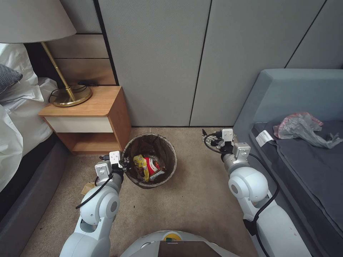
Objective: Pick up the trash bin, then pick up the garbage from the floor and place it into the trash bin.
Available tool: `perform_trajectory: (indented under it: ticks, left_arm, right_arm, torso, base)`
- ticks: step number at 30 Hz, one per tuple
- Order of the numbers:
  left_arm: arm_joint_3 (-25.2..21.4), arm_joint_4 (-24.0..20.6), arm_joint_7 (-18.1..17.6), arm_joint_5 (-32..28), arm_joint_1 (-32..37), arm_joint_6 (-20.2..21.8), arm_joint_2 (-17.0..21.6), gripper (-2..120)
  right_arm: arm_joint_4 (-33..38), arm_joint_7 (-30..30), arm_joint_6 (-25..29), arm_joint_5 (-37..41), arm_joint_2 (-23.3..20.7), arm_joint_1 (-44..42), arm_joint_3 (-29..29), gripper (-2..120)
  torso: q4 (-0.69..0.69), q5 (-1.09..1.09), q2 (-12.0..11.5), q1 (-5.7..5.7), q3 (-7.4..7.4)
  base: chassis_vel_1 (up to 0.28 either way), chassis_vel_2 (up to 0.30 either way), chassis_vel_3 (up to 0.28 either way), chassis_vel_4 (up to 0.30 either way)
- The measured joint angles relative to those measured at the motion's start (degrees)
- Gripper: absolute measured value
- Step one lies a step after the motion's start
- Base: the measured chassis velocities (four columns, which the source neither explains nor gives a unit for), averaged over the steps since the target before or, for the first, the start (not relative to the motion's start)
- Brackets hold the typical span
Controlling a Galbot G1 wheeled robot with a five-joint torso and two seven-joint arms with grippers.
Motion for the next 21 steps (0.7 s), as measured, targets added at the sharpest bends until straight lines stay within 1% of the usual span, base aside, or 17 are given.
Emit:
perform_trajectory:
  ticks: [18,21]
  left_arm:
    - [0.06,-0.33,0.08,0.07,0.3,0.0,-0.18,2]
    - [0.06,-0.49,0.08,0.11,0.51,0.0,-0.21,2]
  right_arm:
    - [0.29,-0.47,0.15,-0.84,-0.01,-0.67,0.19,100]
    - [0.41,-0.56,0.15,-0.94,-0.01,-0.7,0.2,100]
  torso:
    - [0.01,0.0,0.0,0.0,0.0]
    - [0.01,0.0,0.0,0.0,0.0]
  base:
    - [0.006,0.004,0.003,0.003]
    - [0.053,0.022,0.038,0.036]
